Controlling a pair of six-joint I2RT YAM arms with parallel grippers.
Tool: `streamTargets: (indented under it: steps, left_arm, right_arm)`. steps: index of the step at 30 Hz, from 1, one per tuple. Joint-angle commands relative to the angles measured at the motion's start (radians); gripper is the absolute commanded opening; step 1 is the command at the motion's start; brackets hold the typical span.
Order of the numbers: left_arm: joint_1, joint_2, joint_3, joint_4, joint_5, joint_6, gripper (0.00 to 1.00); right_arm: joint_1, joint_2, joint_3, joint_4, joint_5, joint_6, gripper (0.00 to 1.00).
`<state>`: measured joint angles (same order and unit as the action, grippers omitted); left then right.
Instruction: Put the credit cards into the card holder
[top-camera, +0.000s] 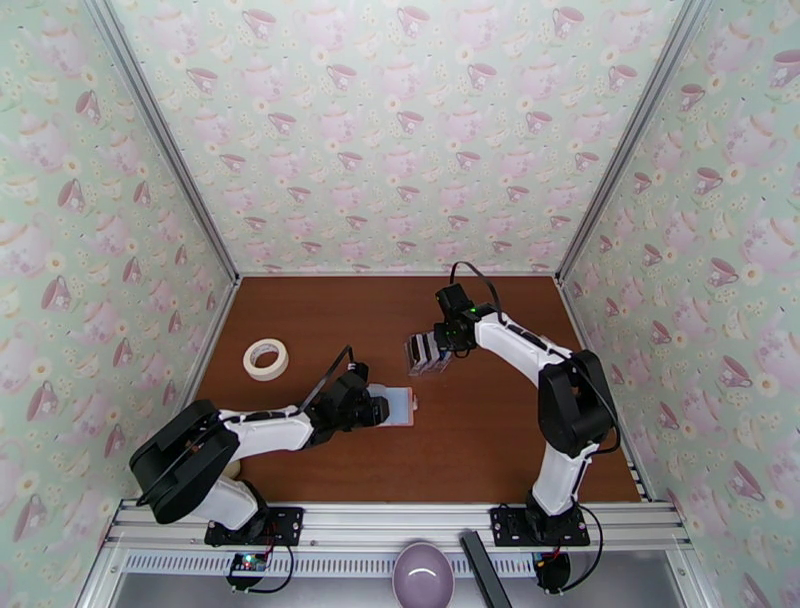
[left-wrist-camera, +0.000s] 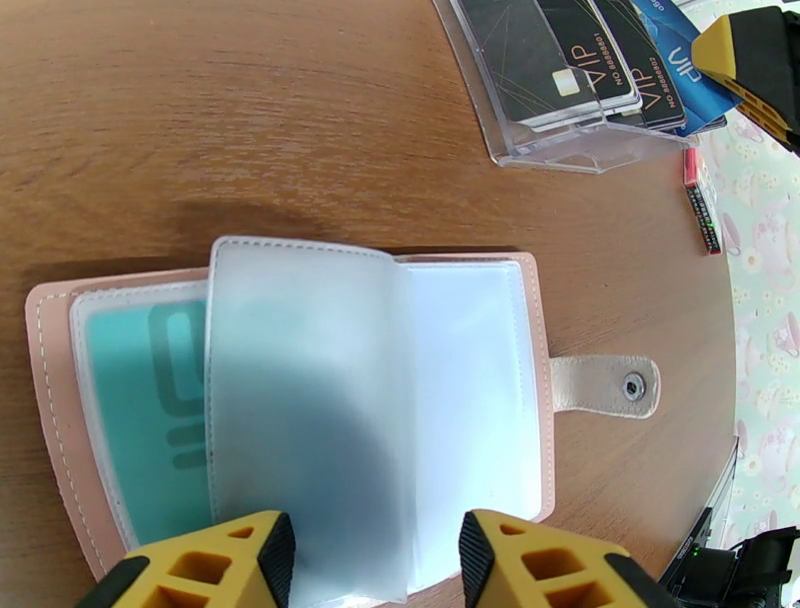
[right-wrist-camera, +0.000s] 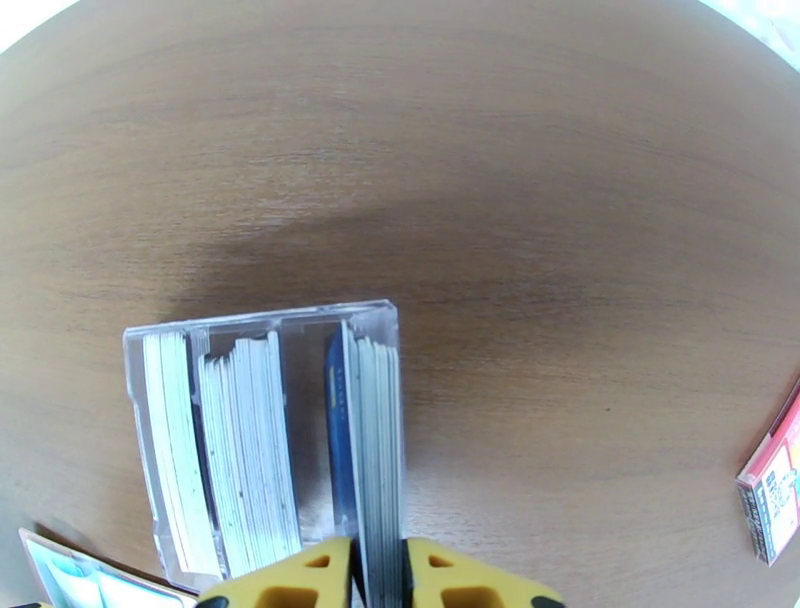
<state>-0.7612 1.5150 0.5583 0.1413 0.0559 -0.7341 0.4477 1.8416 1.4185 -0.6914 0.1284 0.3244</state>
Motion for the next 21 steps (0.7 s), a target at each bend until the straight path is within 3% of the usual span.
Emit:
streamTargets:
  steps: [1, 21]
  left_arm:
    - [-0.008, 0.04, -0.008, -0.081, 0.014, -0.017, 0.51]
    - [-0.007, 0.039, -0.007, -0.082, 0.016, -0.019, 0.51]
  right_arm:
    - [0.003, -0.025, 0.03, -0.026, 0.036, -0.014, 0.2]
    - [0.003, 0.009, 0.031, -0.051, 0.089, -0.018, 0.21]
